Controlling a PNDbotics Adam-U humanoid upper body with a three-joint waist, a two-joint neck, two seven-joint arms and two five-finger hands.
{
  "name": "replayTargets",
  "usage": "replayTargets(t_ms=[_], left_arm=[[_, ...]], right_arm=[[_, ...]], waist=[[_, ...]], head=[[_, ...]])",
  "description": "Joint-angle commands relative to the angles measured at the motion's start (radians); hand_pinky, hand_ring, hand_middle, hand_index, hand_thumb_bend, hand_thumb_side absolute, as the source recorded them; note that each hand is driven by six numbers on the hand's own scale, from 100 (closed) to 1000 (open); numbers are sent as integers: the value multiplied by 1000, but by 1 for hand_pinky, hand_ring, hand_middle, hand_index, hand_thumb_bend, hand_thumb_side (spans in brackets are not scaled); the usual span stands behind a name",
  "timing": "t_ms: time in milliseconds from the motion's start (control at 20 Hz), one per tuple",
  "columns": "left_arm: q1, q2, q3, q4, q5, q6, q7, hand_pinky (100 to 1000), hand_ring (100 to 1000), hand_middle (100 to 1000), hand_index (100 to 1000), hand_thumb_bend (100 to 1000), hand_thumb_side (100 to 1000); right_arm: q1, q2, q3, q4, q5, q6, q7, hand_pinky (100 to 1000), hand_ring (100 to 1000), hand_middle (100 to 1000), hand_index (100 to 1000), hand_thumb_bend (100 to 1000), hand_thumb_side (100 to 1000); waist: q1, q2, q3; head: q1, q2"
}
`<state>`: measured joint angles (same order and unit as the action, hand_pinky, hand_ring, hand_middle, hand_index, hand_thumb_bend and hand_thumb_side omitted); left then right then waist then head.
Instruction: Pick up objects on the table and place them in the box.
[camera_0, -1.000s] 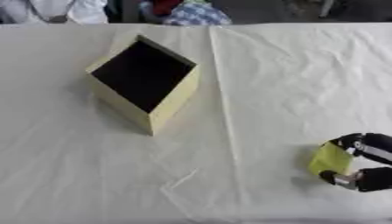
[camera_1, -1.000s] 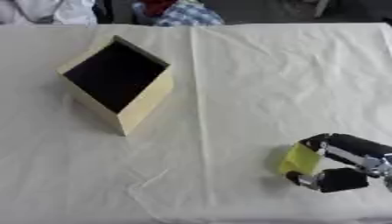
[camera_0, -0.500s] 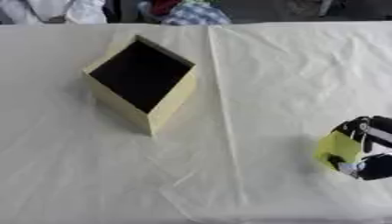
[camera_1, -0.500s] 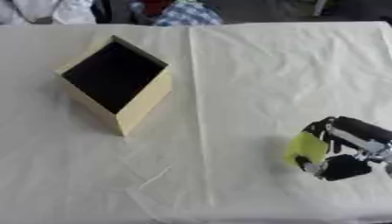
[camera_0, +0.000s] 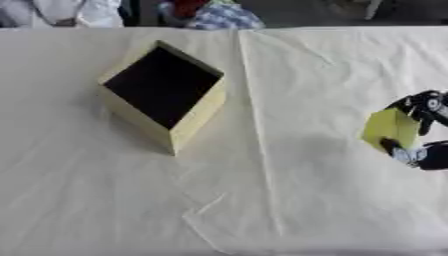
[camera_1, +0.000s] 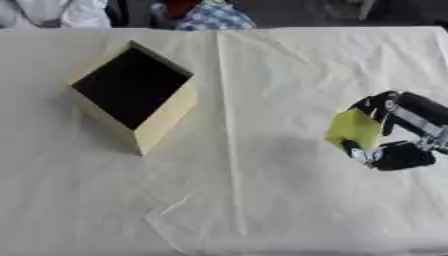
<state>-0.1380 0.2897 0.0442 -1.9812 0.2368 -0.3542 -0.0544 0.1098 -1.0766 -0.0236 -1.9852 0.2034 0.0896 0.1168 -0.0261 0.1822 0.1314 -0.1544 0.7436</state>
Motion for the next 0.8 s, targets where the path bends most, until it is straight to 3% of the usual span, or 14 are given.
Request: replayTargets(t_ms=[50, 450, 500, 550, 800], left_arm=[[-9, 18, -4, -19, 0, 0, -6, 721, 813, 876, 668, 100, 712], [-24, 14, -19, -19, 15, 6, -20, 722, 814, 877, 669, 100, 713], [-26, 13, -22, -19, 18, 7, -23, 722, 814, 878, 669, 100, 711], [-30, 11, -26, -19, 21, 9, -27, 722, 814, 878, 669, 100, 714], [-45, 3, -40, -19, 37, 15, -44, 723, 814, 878, 669, 100, 714]], right_arm=[[-55, -82, -2, -15, -39, -3, -26, 518, 549, 513, 747, 100, 207], [-246, -143, 39, -15, -153, 23, 61, 524, 543, 505, 743, 100, 223], [-271, -143, 43, -15, -161, 22, 72, 523, 541, 504, 743, 100, 263], [-296, -138, 46, -15, -167, 17, 83, 522, 538, 502, 742, 100, 223], [-410, -88, 81, -15, -174, 12, 144, 520, 534, 500, 744, 100, 246]], waist=[[-2, -15, 7], [-8, -15, 49], [-8, -14, 58], [-9, -14, 69], [-12, -11, 106]], head=[[-13, -17], [-57, -21], [-66, -22], [-80, -22], [-128, -20]])
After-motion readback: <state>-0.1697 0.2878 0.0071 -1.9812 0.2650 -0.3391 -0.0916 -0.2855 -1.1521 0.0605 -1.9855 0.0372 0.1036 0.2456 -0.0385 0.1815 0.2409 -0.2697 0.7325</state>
